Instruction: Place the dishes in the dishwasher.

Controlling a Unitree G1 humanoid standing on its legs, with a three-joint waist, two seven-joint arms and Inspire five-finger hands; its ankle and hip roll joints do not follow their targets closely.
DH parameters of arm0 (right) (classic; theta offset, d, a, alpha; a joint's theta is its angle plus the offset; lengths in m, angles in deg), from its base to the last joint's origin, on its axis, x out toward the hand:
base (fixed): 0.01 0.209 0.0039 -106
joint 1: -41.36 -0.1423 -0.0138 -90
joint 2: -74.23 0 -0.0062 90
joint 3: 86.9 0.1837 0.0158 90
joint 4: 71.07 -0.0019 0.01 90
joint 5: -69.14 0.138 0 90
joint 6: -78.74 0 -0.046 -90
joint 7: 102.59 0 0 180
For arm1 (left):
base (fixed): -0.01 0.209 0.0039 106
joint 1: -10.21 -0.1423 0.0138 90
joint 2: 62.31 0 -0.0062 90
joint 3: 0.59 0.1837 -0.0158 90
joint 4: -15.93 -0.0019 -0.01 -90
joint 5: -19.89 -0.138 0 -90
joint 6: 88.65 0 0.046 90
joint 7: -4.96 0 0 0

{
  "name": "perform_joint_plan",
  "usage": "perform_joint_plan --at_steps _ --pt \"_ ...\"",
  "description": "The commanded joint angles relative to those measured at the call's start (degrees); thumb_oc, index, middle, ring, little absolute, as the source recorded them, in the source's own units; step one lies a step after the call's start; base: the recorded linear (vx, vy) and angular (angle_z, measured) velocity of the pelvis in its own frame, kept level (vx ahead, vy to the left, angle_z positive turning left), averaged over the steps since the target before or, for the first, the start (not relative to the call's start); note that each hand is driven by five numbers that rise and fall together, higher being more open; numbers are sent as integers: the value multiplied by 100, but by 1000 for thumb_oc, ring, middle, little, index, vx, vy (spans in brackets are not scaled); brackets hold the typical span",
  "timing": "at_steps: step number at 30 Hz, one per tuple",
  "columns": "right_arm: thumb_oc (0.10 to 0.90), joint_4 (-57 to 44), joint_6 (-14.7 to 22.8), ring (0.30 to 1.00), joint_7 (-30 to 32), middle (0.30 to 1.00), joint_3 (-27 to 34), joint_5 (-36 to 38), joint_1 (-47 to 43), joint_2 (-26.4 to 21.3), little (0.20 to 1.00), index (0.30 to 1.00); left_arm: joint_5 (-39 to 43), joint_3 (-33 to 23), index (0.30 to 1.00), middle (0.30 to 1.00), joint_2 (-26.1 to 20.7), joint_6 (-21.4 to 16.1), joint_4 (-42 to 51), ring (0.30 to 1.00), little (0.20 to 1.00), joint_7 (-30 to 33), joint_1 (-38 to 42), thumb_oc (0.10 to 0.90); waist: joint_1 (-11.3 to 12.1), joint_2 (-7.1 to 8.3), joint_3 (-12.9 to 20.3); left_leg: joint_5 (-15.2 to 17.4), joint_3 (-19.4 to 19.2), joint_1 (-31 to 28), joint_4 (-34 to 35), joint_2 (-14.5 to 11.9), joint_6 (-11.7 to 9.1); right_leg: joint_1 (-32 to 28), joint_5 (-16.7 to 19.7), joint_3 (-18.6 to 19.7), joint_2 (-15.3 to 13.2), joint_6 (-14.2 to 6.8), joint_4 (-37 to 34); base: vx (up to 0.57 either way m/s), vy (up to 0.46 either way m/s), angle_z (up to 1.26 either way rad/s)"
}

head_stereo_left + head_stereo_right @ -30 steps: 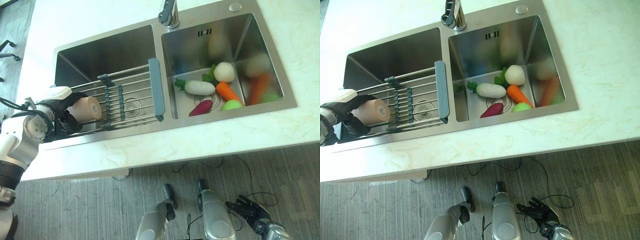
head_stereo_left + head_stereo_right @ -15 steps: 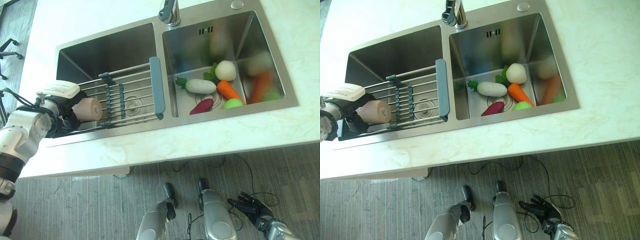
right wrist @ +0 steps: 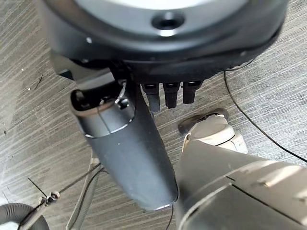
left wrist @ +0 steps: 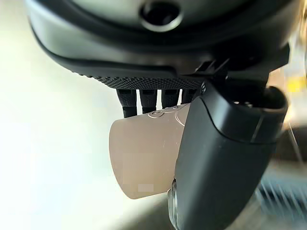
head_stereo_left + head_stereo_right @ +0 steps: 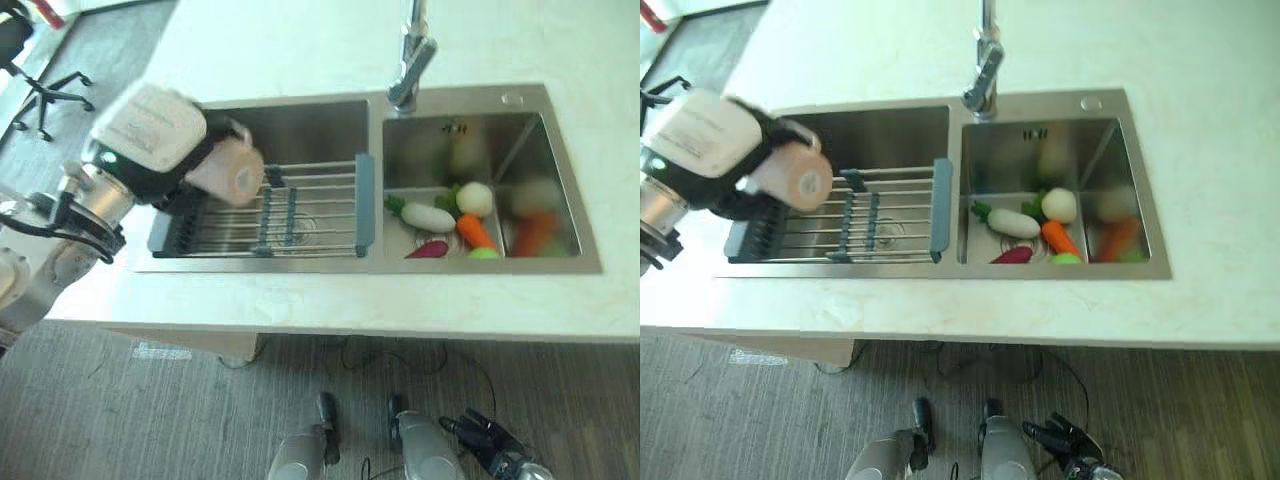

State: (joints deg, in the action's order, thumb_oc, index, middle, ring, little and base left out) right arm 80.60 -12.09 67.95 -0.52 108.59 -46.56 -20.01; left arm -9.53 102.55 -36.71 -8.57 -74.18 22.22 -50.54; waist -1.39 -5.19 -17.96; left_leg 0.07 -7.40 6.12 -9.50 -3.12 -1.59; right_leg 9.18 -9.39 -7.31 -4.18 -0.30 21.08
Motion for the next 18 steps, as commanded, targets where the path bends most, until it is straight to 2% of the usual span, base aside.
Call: perform_joint_plan --at_steps 1,3,4,5,6,8,9,11,12,13,14,16,18 --pt "800 -148 47 900 -86 900 57 -311 256 -124 900 900 482 -1639 300 300 -689 527 -473 300 300 795 -648 400 96 -133 373 1162 277 -78 -769 108 79 -571 -378 -382 -198 -424 -389 -72 -249 8" --pt "800 -100 60 900 -131 900 -23 -381 250 -154 900 900 595 -2151 300 300 -779 707 -457 300 300 988 -1135 400 182 -150 421 1152 352 -138 -769 91 48 -686 -458 -430 -162 -381 -389 -90 -250 28" --pt "800 57 23 900 -301 900 -53 -528 208 -258 900 900 830 -2851 300 300 -863 873 -551 300 300 1192 -1738 400 332 -199 456 971 286 -76 -769 -83 -148 -811 -531 -632 -121 -319 -389 -112 -245 62" --pt "800 68 16 900 -334 900 -61 -585 195 -272 900 900 831 -2966 300 300 -859 897 -555 300 300 1218 -1844 400 326 -209 452 927 280 -44 -769 -104 -166 -802 -513 -659 -116 -309 -389 -222 -270 71" --pt "800 108 12 900 -494 900 -27 -829 193 -355 900 900 957 -3441 300 300 -793 947 -555 300 300 1354 -2255 400 384 -240 394 669 122 180 -769 -353 -399 -921 -590 -862 -114 -276 -389 -217 -148 72" --pt "800 91 25 900 -531 900 -74 -1083 161 -410 900 900 1212 -4081 300 300 -530 816 -574 300 300 1447 -2842 400 449 -249 349 481 -27 441 -769 -582 -529 -960 -656 -1077 -171 -232 -389 -247 -128 140" --pt "800 79 16 900 -476 900 -92 -1121 145 -411 900 900 1269 -4301 300 300 -313 710 -578 300 300 1501 -3071 400 464 -206 361 556 -119 395 -769 -632 -570 -1013 -753 -1124 -236 -251 -389 -237 -56 158" --pt "800 75 -19 900 -263 900 -100 -941 108 -365 900 900 1287 -4519 300 300 167 396 -629 300 300 1752 -3435 400 481 -133 357 574 -377 223 -769 -640 -463 -1003 -711 -1317 -378 -249 -389 -321 21 128" --pt "800 140 0 900 -183 900 -60 -760 108 -330 900 900 1261 -4590 300 300 476 103 -686 300 300 1941 -3608 400 495 -47 373 652 -529 1 -769 -578 -330 -970 -634 -1411 -494 -251 -389 -341 82 136" --pt "800 168 21 900 -196 900 -34 -776 111 -321 900 900 1260 -4614 300 300 579 46 -704 300 300 1981 -3663 400 480 -23 375 700 -561 -70 -769 -546 -283 -975 -613 -1451 -540 -268 -389 -365 122 147" --pt "800 263 131 900 -185 900 69 -711 151 -225 900 900 1247 -4648 300 300 829 -252 -715 300 300 2069 -3732 400 515 31 425 873 -679 -283 -769 -487 -166 -946 -540 -1545 -626 -300 -389 -280 146 152" --pt "800 484 432 900 -242 900 233 -812 265 -82 900 900 1428 -4697 300 300 1156 -621 -659 300 300 1927 -3729 400 504 96 574 940 -922 -637 -769 -521 -103 -948 -492 -1817 -814 -337 -389 -428 422 224" --pt "800 601 663 900 -193 900 397 -825 329 -26 900 900 1670 -4355 300 300 1385 -906 -501 300 300 1537 -3385 400 391 18 761 1216 -1315 -779 -769 -618 -96 -927 -332 -2167 -1044 -471 -389 -430 743 263"
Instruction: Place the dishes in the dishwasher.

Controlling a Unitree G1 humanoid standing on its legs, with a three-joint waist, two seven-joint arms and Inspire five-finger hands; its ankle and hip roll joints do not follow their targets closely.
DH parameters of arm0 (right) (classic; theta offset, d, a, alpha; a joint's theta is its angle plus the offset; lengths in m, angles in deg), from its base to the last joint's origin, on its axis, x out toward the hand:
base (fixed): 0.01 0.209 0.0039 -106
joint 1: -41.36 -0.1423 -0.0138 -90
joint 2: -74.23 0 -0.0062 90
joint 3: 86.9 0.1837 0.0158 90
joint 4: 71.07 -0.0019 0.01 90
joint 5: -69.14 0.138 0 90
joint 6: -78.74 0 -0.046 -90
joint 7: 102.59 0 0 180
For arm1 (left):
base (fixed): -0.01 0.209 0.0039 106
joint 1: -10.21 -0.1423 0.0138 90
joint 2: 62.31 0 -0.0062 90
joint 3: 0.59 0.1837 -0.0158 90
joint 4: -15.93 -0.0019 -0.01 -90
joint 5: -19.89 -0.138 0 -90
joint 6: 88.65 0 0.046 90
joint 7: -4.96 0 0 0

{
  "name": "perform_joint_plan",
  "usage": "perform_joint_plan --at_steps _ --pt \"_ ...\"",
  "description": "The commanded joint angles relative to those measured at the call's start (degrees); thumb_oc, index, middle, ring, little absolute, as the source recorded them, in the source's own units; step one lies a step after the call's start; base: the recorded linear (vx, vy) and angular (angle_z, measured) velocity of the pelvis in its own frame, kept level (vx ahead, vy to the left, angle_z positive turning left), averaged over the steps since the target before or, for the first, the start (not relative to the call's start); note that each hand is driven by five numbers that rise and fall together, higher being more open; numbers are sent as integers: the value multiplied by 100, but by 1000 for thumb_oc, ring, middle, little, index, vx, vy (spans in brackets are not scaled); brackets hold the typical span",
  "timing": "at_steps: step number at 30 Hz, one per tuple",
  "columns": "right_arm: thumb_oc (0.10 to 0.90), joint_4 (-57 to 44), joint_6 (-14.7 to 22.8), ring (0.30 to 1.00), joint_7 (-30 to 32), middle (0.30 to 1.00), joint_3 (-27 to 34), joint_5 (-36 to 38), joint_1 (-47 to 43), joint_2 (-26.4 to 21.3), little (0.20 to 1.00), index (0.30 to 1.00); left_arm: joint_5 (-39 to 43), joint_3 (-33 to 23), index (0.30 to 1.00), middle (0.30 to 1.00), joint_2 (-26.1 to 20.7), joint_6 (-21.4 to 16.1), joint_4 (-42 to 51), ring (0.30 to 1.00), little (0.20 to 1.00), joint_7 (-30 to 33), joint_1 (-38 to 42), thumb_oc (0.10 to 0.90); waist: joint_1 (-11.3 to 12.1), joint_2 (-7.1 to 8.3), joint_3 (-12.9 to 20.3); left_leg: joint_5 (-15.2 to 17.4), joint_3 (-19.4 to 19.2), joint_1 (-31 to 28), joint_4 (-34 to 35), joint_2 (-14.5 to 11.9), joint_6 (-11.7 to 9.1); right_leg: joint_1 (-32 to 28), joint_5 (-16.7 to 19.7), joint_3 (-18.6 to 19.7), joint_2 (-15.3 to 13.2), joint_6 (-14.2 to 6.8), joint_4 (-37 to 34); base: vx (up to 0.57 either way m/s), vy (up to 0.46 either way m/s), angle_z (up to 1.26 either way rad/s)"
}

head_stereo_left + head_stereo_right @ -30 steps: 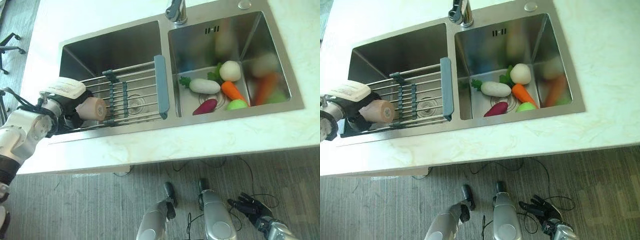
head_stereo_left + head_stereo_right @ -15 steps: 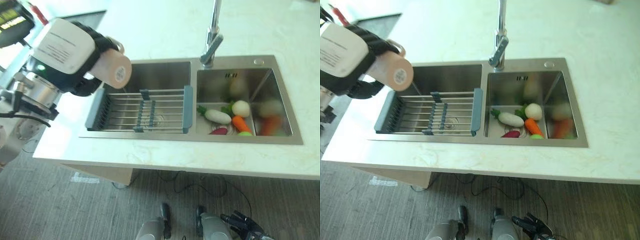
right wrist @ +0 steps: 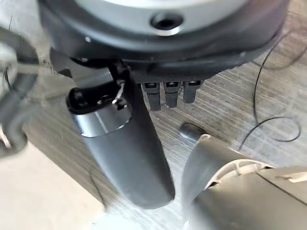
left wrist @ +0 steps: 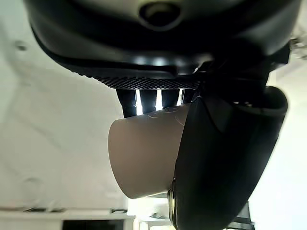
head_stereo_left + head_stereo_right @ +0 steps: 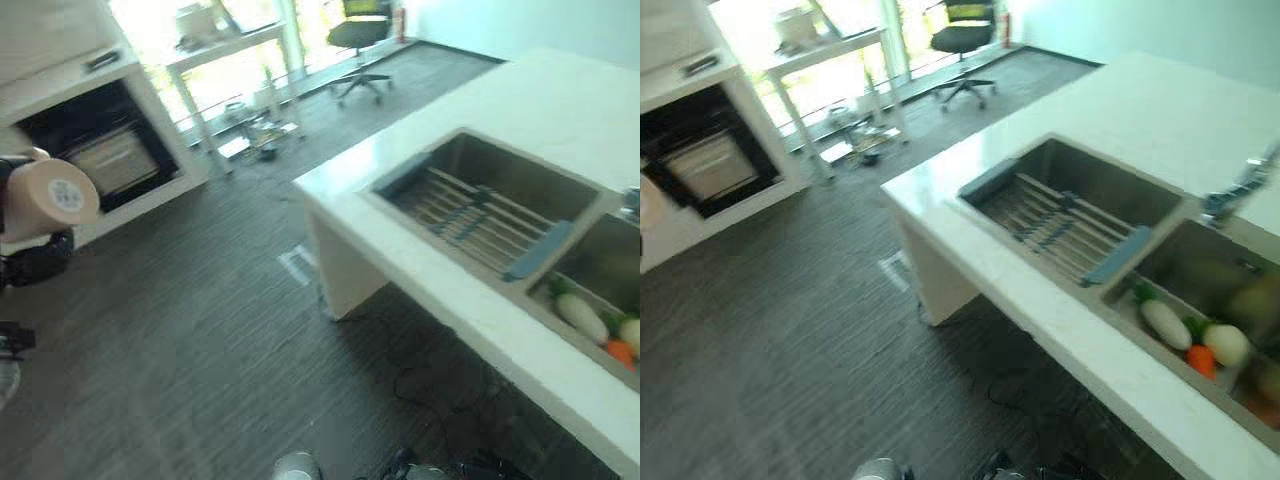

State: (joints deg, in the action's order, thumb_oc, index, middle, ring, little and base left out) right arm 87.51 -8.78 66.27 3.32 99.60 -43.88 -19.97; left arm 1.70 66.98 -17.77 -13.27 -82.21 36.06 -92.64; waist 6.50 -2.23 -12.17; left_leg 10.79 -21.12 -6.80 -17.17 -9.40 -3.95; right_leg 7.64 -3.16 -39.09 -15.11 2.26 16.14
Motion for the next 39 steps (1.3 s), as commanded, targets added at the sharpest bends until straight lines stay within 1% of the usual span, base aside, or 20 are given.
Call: perform_joint_plan --at_steps 1,2,3,4,7,9,12,17,20,23,26,27,31,32,33,34,35,37,38,39 --pt "800 -87 350 900 -1 900 51 78 52 -15 900 900 643 -732 300 300 -480 -496 332 300 300 87 863 400 -413 -288 192 184 20 502 -2 14 147 -764 -897 999 2 -778 105 -209 494 233" --pt "800 -88 353 900 27 900 82 72 47 -8 900 900 739 -684 300 300 -465 -519 340 300 300 24 894 400 -419 -298 198 205 20 500 -2 25 159 -762 -858 989 -29 -818 105 -119 582 154" --pt "800 -92 316 900 65 900 100 -166 -28 33 900 900 932 -455 300 300 -217 -541 514 300 300 -286 990 400 -279 -321 180 411 442 566 -2 422 289 -719 -658 1092 -107 -1016 105 -92 608 106" --pt "800 -125 315 900 88 900 113 -298 -65 88 900 900 906 -321 300 300 -50 -615 594 300 300 -332 1024 400 -226 -326 170 475 509 567 -2 515 346 -735 -579 1074 -167 -1061 105 -88 663 54" --pt "800 -320 341 900 256 900 -44 -323 -147 297 900 900 616 241 300 300 559 -574 1037 300 300 -343 1176 400 -125 -306 107 590 733 570 -2 689 544 -851 -449 1143 -214 -1047 105 -42 390 24" --pt "800 -520 310 900 431 900 -49 36 -156 422 900 900 372 896 300 300 923 -581 1206 300 300 -428 1548 400 -369 -267 26 654 1112 590 -2 824 776 -757 -304 1955 41 -1055 105 26 344 65" --pt "800 -656 357 900 344 900 16 273 -129 375 900 900 72 1568 300 300 1091 -665 1082 300 300 -670 2185 400 -713 -128 -52 547 1372 692 -2 950 867 -707 -545 2538 765 -895 105 94 186 147" --pt "800 -744 235 900 137 900 -23 56 -114 195 900 900 -180 1987 300 300 1066 -224 1207 300 300 -888 2675 400 -853 97 -76 639 1200 663 -2 1107 874 -363 -603 2688 945 -888 105 220 49 83" --pt "800 -716 236 900 93 900 -56 97 -166 184 900 900 -236 2126 300 300 834 -180 1191 300 300 -1129 2922 400 -932 161 -104 769 1099 568 -2 1253 939 246 -221 2923 907 -1071 105 349 -86 -58" --pt "800 -680 264 900 25 900 -32 74 -218 203 900 900 -239 2184 300 300 627 -285 1117 300 300 -1265 3033 400 -968 159 -157 828 1152 457 -2 1336 1004 481 -7 3103 909 -1153 105 356 -181 -11" --pt "800 -725 195 900 45 900 -71 201 -270 141 900 900 -108 2181 300 300 458 -339 1116 300 300 -1405 3089 400 -1024 48 -209 867 1184 198 -2 1290 979 270 -128 3060 1026 -989 105 542 -286 13" --pt "800 -727 159 900 89 900 -70 264 -280 111 900 900 -110 2168 300 300 485 -345 1138 300 300 -1390 3041 400 -1031 11 -197 819 1258 69 -2 1285 919 165 -208 3042 1095 -891 105 738 -415 2" --pt "800 -832 94 900 106 900 -117 81 -284 -45 900 900 -188 2142 300 300 510 -282 1205 300 300 -1212 2939 400 -1024 -80 -189 -172 1407 -362 -523 1155 464 -198 -574 2890 1288 -457 105 590 -355 7" --pt "800 -886 131 900 91 900 -145 12 -247 -159 900 900 -166 2104 300 300 491 -304 1251 300 300 -1173 2896 400 -1023 -113 -200 -792 1471 -67 -1552 1068 199 -308 -694 2876 1369 -266 105 579 -349 13" --pt "800 -877 192 900 80 900 -113 8 -225 -233 900 900 -111 2059 300 300 473 -351 1313 300 300 -1169 2823 400 -1005 -134 -228 -1028 1519 380 -2434 1038 30 -455 -832 2926 1439 -164 105 611 -436 10" --pt "800 -763 330 900 16 900 -58 87 -194 -314 900 900 -19 1987 300 300 475 -430 1363 300 300 -1228 2768 400 -966 -38 -333 -1215 1375 1187 -3662 834 -67 -674 -940 2958 1448 -3 105 441 -318 -2" --pt "800 -720 369 900 -21 900 -19 99 -187 -354 900 900 -3 1961 300 300 499 -453 1364 300 300 -1261 2749 400 -946 -54 -396 -1103 1305 1608 -3825 888 39 -713 -922 2907 1467 41 105 361 -223 -32" --pt "800 -605 422 900 -107 900 3 -95 -231 -370 900 900 28 1869 300 300 486 -406 1327 300 300 -1287 2686 400 -845 -24 -508 -839 1149 2145 -3484 1210 171 -880 -959 3050 1488 -5 105 352 4 -57" --pt "800 -544 456 900 -136 900 -20 -295 -278 -361 900 900 -18 1810 300 300 507 -387 1283 300 300 -1236 2637 400 -791 26 -542 -737 996 2254 -2861 1205 254 -959 -991 3122 1475 -56 105 465 93 -84" --pt "800 -539 420 900 -107 900 -56 -412 -313 -335 900 900 -43 1775 300 300 520 -392 1269 300 300 -1154 2585 400 -730 55 -568 -902 957 2276 -1929 1170 270 -1070 -1050 3215 1499 -90 105 599 157 -126"
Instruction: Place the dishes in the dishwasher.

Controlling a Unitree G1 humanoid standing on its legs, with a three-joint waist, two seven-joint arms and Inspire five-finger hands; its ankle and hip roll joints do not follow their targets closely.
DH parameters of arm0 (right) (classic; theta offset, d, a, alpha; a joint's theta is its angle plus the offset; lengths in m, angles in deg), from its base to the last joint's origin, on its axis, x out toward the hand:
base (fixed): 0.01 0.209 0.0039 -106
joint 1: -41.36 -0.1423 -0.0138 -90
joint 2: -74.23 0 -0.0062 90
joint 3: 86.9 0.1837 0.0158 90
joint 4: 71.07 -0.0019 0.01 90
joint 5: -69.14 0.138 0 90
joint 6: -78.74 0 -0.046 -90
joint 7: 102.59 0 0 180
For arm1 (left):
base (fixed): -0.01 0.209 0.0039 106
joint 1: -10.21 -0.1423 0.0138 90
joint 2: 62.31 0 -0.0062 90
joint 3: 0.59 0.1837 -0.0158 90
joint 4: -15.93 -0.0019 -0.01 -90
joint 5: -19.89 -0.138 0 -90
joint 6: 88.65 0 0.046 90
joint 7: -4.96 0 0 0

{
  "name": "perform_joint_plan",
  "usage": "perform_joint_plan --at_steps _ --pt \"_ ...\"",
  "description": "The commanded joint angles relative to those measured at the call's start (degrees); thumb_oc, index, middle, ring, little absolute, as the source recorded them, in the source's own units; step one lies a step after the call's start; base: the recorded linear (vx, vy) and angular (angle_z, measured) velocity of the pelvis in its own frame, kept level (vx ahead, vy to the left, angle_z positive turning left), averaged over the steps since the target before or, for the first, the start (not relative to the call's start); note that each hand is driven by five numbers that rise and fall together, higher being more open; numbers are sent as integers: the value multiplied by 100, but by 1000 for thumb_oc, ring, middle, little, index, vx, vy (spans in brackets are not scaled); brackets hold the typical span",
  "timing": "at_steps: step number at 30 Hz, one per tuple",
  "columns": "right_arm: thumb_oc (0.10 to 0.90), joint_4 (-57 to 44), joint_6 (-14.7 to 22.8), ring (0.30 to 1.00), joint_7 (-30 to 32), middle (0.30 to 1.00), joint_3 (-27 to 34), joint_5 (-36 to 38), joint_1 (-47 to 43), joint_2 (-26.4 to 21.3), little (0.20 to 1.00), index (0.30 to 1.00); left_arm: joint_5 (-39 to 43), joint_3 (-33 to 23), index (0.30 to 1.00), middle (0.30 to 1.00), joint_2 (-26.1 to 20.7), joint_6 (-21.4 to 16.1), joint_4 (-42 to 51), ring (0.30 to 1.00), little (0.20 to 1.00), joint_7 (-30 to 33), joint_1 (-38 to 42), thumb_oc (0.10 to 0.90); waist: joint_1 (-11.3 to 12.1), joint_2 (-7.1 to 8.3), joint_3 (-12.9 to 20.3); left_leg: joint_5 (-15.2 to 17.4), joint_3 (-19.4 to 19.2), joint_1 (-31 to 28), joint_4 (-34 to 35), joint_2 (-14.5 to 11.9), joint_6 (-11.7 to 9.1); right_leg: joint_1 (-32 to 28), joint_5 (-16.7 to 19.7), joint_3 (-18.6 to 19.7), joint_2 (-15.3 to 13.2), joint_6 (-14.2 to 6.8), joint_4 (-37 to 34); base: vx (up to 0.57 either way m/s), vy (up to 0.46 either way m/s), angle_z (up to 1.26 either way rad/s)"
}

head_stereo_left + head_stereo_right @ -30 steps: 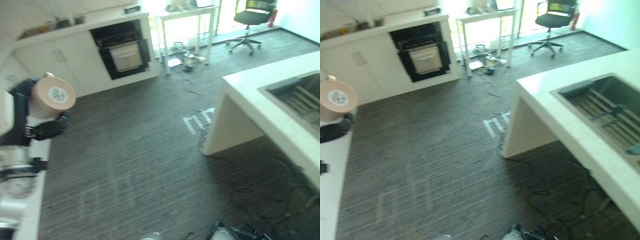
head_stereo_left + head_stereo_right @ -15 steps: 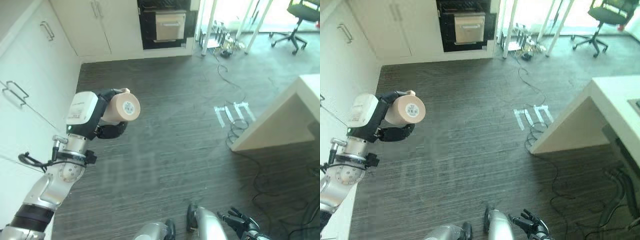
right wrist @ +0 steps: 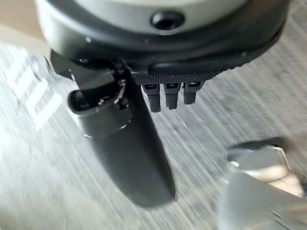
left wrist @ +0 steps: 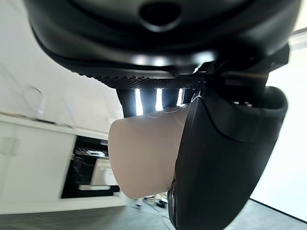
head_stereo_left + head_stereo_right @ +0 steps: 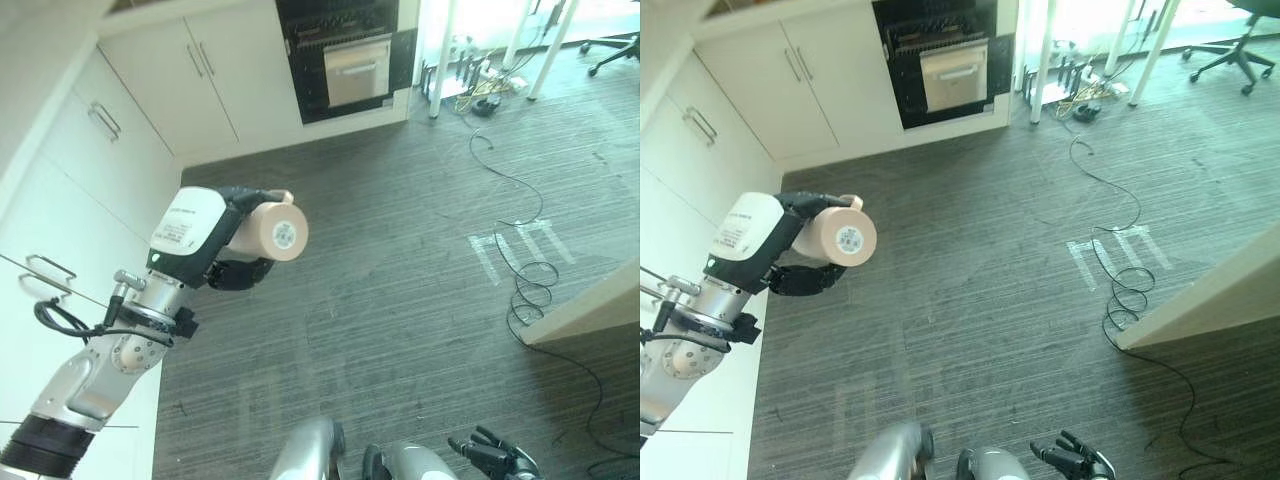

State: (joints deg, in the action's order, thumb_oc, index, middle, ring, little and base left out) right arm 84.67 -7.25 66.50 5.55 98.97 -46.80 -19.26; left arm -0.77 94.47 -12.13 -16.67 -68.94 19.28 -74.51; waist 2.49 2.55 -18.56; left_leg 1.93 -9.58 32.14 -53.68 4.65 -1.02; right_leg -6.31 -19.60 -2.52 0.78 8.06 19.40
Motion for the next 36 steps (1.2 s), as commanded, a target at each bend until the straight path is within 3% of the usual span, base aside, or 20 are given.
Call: perform_joint_plan --at_steps 1,2,5,8,9,10,11,12,14,16,18,19,20,21,24,29,30,31,34,36 --pt "800 -218 228 900 -59 900 -369 -398 -53 -361 900 900 149 -1032 300 300 -24 -28 -58 300 300 666 646 400 -244 -439 52 -378 47 -1589 2746 -141 -90 186 514 -248 3 -710 -221 708 230 -142" --pt "800 -101 226 900 -20 900 -424 -410 -84 -334 900 900 89 -1107 300 300 38 7 -6 300 300 717 514 400 -140 -432 56 -706 381 -1433 3650 -150 -164 -31 394 -5 85 -752 -221 662 247 -117" --pt "800 47 259 900 -43 900 -388 -448 -68 -327 900 900 31 -1256 300 300 126 -71 -5 300 300 641 355 400 -56 -454 142 -722 653 -1013 3650 -240 -239 -370 192 208 163 -817 -221 526 236 -99" --pt "800 9 150 900 101 900 -390 -418 -92 -263 900 900 -99 -1428 300 300 247 -206 -62 300 300 502 163 400 1 -552 362 -135 947 -1476 3650 -51 -2 -702 207 220 127 -1018 -221 569 326 -97" --pt "800 -59 75 900 140 900 -321 -317 -75 -215 900 900 -135 -1465 300 300 218 -285 -88 300 300 513 109 400 -9 -538 416 69 1000 -1667 3650 47 125 -841 532 164 76 -1118 -221 625 360 -44" --pt "800 -291 29 900 209 900 -226 -192 31 -69 900 900 -281 -1458 300 300 166 -444 -112 300 300 630 31 400 -74 -597 468 367 1024 -1983 3650 132 373 -554 1362 -93 -38 -1414 802 659 424 8" --pt "800 -612 45 900 371 900 -253 -344 126 111 900 900 -217 -1471 300 300 -36 -455 -176 300 300 667 16 400 -128 -647 452 605 1009 -2278 3650 231 638 148 2091 -283 -136 -1768 2361 547 399 24" --pt "800 -676 80 900 442 900 -295 -337 141 156 900 900 -151 -1439 300 300 -134 -428 -219 300 300 687 24 400 -144 -674 453 693 981 -2371 3650 232 710 474 2177 -400 -209 -1777 2795 353 273 20" --pt "800 -714 109 900 468 900 -328 -210 157 186 900 900 -31 -1362 300 300 -314 -372 -318 300 300 711 85 400 -189 -752 447 808 901 -2552 3650 179 782 944 1930 -622 -385 -1593 3036 221 137 -11" --pt "800 -728 187 900 475 900 -313 -364 145 174 900 900 -8 -1223 300 300 -395 -350 -387 300 300 733 223 400 -306 -819 397 927 856 -2806 3650 130 783 1319 1562 -737 -317 -1465 2541 291 40 -39" --pt "800 -698 227 900 444 900 -291 -448 134 129 900 900 3 -1152 300 300 -423 -172 -312 300 300 623 421 400 -388 -834 332 1060 1031 -2976 3650 165 802 1426 1460 -699 -218 -1425 1653 339 -77 -13" --pt "800 -637 216 900 426 900 -280 -365 114 77 900 900 34 -1095 300 300 -461 -39 -302 300 300 543 595 400 -448 -817 307 1200 1113 -3103 3650 184 821 1568 1609 -679 -260 -1437 862 306 -107 9" --pt "800 -625 212 900 419 900 -272 -352 109 71 900 900 36 -1070 300 300 -465 -23 -308 300 300 537 633 400 -452 -843 297 1221 1131 -3125 3650 159 819 1532 1663 -694 -234 -1438 722 396 -169 21" --pt "800 -529 205 900 305 900 -233 -399 65 -13 900 900 81 -992 300 300 -534 130 -328 300 300 525 802 400 -524 -804 269 1434 1198 -3305 3650 203 807 1728 1973 -596 -266 -1546 -201 427 -225 54" --pt "800 -443 124 900 218 900 -196 -443 52 -102 900 900 109 -864 300 300 -799 213 -436 300 300 739 970 400 -604 -717 316 1698 1347 -3553 3650 256 780 2155 2013 -199 -324 -1658 -221 432 -278 44" --pt "800 -350 -97 900 156 900 -289 -460 3 -228 900 900 387 -1377 300 300 -1056 331 -188 300 300 850 683 400 -509 -721 509 1642 1445 -3816 3650 67 577 1800 1544 -200 -167 -1361 -221 376 -324 -12" --pt "800 -355 -102 900 81 900 -397 -635 24 -344 900 900 674 -1782 300 300 -1153 514 -20 300 300 764 444 400 -418 -673 512 687 1215 -4111 3650 -36 303 1513 1251 -256 -150 -1199 -221 478 -562 13" --pt "800 -216 -26 900 116 900 -419 -479 -1 -411 900 900 1028 -1850 300 300 -1238 406 -109 300 300 762 495 400 -383 -607 377 248 808 -3576 2810 -116 133 1233 1117 -399 -205 -1056 -221 389 -518 14" --pt "800 -69 57 900 92 900 -365 -296 -41 -449 900 900 1211 -1811 300 300 -1233 320 -182 300 300 788 630 400 -332 -606 301 302 590 -3113 2614 -104 122 1052 1041 -567 -251 -1007 -221 87 -169 65" --pt "800 74 173 900 -6 900 -269 -361 -88 -443 900 900 1295 -1824 300 300 -1092 182 -315 300 300 870 653 400 -300 -605 279 404 365 -3080 3238 -162 186 890 913 -709 -302 -997 -221 143 -59 65"
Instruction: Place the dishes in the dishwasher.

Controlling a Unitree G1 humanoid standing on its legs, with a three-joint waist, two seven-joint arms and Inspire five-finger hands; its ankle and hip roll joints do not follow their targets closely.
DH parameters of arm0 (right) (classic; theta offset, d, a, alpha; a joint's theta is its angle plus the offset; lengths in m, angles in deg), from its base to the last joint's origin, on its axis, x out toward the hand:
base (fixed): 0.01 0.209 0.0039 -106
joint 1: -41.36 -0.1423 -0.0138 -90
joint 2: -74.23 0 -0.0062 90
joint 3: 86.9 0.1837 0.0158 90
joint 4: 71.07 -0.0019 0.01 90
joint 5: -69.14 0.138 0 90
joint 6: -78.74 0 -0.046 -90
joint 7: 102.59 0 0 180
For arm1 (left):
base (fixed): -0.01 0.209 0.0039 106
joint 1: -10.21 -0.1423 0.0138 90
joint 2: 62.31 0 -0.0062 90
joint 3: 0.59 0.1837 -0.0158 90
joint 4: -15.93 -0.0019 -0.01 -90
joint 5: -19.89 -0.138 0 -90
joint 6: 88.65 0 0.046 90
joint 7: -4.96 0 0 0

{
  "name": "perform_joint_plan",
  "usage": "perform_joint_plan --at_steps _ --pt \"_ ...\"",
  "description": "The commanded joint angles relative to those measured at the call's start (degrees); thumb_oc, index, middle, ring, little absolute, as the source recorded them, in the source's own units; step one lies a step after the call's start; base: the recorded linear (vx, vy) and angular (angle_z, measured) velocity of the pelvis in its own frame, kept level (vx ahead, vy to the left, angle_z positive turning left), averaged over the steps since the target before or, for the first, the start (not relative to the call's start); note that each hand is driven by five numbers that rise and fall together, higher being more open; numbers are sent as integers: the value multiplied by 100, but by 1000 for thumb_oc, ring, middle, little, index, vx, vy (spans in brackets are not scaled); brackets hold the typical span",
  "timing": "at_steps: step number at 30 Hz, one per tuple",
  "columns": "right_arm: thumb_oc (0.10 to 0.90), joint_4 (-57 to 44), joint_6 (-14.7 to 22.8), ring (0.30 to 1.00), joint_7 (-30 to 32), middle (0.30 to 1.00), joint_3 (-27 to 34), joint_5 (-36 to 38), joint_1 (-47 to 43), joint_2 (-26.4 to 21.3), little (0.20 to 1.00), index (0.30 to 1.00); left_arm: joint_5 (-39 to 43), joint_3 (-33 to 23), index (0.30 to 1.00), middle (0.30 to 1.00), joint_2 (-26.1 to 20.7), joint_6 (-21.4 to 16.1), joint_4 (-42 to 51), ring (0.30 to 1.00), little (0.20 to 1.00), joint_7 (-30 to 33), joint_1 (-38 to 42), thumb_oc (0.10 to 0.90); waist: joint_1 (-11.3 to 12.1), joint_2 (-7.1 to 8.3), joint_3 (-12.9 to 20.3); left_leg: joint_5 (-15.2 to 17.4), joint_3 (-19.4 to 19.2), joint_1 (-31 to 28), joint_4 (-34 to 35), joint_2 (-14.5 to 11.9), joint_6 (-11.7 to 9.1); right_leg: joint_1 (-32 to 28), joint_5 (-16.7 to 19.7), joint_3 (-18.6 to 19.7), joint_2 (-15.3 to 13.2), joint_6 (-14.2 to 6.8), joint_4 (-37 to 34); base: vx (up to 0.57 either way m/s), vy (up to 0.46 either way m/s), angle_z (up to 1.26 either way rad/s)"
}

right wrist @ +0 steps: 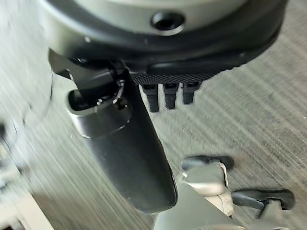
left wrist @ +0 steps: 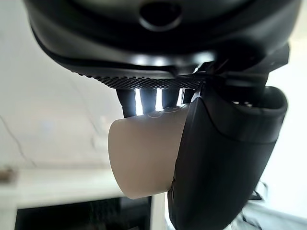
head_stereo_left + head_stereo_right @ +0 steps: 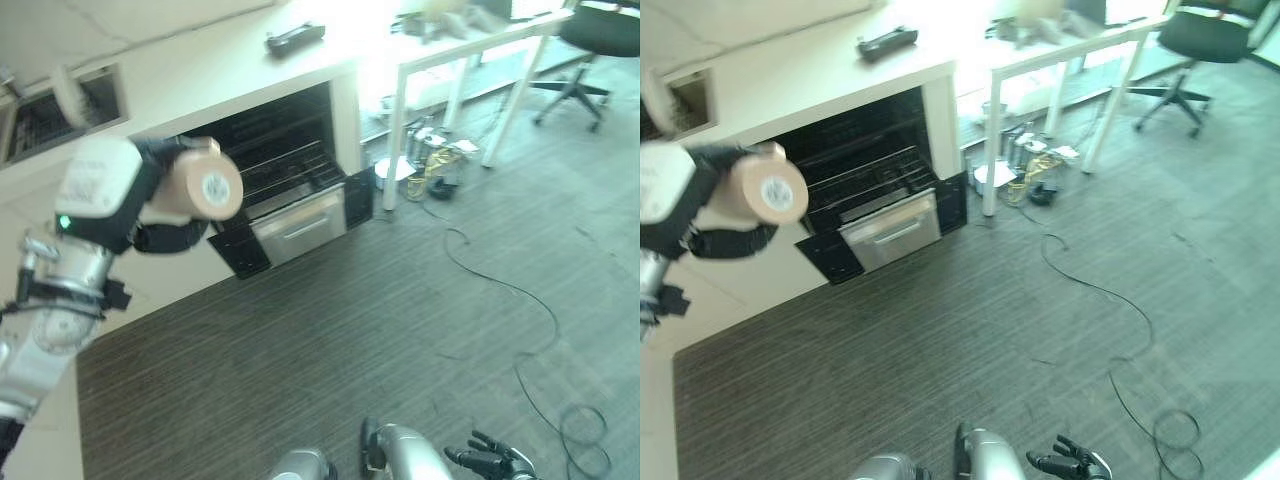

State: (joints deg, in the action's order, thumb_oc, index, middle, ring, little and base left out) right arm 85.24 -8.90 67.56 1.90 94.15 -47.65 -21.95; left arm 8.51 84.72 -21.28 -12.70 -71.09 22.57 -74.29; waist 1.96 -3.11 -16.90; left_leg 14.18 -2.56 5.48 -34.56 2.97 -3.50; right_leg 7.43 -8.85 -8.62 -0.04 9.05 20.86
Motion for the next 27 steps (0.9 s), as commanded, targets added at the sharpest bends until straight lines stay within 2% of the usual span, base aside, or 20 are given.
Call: perform_joint_plan --at_steps 1,2,3,4,7,10,11,12,13,14,15,17,18,19,21,22,23,24,27 --pt "800 26 350 900 -116 900 103 101 -7 -173 900 900 352 -856 300 300 -139 -225 -119 300 300 567 620 400 -248 -33 111 -836 -365 -457 1484 10 441 -508 -186 -107 -233 -1095 -367 152 16 30" --pt "800 30 320 900 -107 900 107 89 -25 -169 900 900 295 -826 300 300 -7 -269 -170 300 300 597 632 400 -267 -70 102 -751 -336 -348 1737 -40 425 -579 -263 -85 -162 -1083 -367 207 63 34" --pt "800 93 329 900 -101 900 45 45 -51 -143 900 900 135 -716 300 300 217 -240 -173 300 300 678 678 400 -274 -160 97 -651 -157 -1 1737 -115 325 -660 -349 -44 -19 -1076 -367 269 93 22" --pt "800 158 353 900 -134 900 11 -10 -83 -128 900 900 -49 -637 300 300 425 -228 -149 300 300 714 696 400 -247 -176 82 -765 -110 253 1737 -181 216 -757 -432 -13 49 -1067 -367 250 86 28" --pt "800 142 331 900 -130 900 -26 24 -109 -45 900 900 -573 -582 300 300 915 -274 40 300 300 691 596 400 -131 -157 54 -1050 -72 731 1737 -305 56 -959 -580 5 90 -1039 -367 294 92 9" --pt "800 98 391 900 -70 900 -41 -12 -77 56 900 900 -1021 -519 300 300 1231 -374 104 300 300 770 531 400 -42 -155 66 -1195 -214 988 1737 -259 42 -1104 -647 -79 51 -1026 -367 298 134 -3" --pt "800 76 408 900 -37 900 -74 -20 -77 75 900 900 -1083 -555 300 300 1250 -426 109 300 300 809 462 400 -10 -163 99 -1139 -232 946 1737 -248 76 -1134 -691 -109 47 -1025 -367 484 265 -46" --pt "800 44 339 900 125 900 -77 93 -155 180 900 900 -1264 -685 300 300 1304 -471 172 300 300 822 228 400 162 -134 193 -1030 -48 806 1737 -66 173 -1377 -796 -117 -51 -1136 -367 731 359 -39" --pt "800 -77 359 900 184 900 11 129 -125 332 900 900 -1381 -775 300 300 1193 -545 281 300 300 750 113 400 235 -124 334 -751 144 586 1737 107 447 -1701 -242 -275 -58 -1384 -141 651 319 -59" --pt "800 -82 360 900 189 900 10 129 -125 336 900 900 -1389 -778 300 300 1189 -549 287 300 300 752 109 400 233 -128 337 -744 154 582 1737 112 460 -1683 -216 -275 -59 -1399 -101 494 240 -39" --pt "800 -270 410 900 297 900 36 150 -60 432 900 900 -1285 -726 300 300 935 -485 333 300 300 745 161 400 137 -93 277 -506 304 311 1737 340 751 -1137 421 -81 -143 -1725 1504 161 109 -38" --pt "800 -387 418 900 383 900 49 235 -31 463 900 900 -1180 -651 300 300 775 -423 307 300 300 727 237 400 76 -116 267 -453 362 226 1737 379 856 -733 689 -76 -171 -1827 2130 169 89 22" --pt "800 -414 442 900 388 900 55 271 -21 461 900 900 -1088 -577 300 300 637 -349 263 300 300 733 297 400 19 -175 249 -391 363 85 1737 354 919 -432 645 -177 -323 -1768 2305 171 39 35" --pt "800 -430 473 900 365 900 54 238 -17 447 900 900 -1039 -535 300 300 556 -300 235 300 300 747 336 400 -9 -212 238 -363 350 2 1737 325 928 -259 541 -217 -447 -1690 2205 192 -29 30" --pt "800 -497 530 900 332 900 33 12 -8 407 900 900 -1028 -433 300 300 445 -167 193 300 300 790 460 400 -92 -294 181 -255 343 -191 1737 188 891 -234 305 -197 -615 -1571 1320 186 -160 -16" --pt "800 -500 536 900 333 900 42 -37 -25 386 900 900 -1030 -393 300 300 400 -107 169 300 300 779 565 400 -125 -332 152 -223 398 -248 1737 108 869 -286 365 -128 -705 -1550 693 134 -209 -15" --pt "800 -481 534 900 333 900 40 -30 -42 375 900 900 -1015 -385 300 300 373 -87 159 300 300 766 602 400 -127 -330 154 -195 420 -272 1737 82 858 -295 401 -80 -766 -1559 391 165 -323 5" --pt "800 -408 502 900 286 900 61 -44 -127 327 900 900 -942 -367 300 300 243 0 141 300 300 751 680 400 -116 -319 150 -79 474 -373 1737 -8 817 -377 562 83 -943 -1634 -367 158 -386 23" --pt "800 -361 496 900 163 900 111 -159 -274 215 900 900 -586 -449 300 300 -206 58 109 300 300 757 714 400 -25 -131 147 173 636 -549 1737 -66 707 -129 497 774 -1371 -1944 -367 196 -615 25"
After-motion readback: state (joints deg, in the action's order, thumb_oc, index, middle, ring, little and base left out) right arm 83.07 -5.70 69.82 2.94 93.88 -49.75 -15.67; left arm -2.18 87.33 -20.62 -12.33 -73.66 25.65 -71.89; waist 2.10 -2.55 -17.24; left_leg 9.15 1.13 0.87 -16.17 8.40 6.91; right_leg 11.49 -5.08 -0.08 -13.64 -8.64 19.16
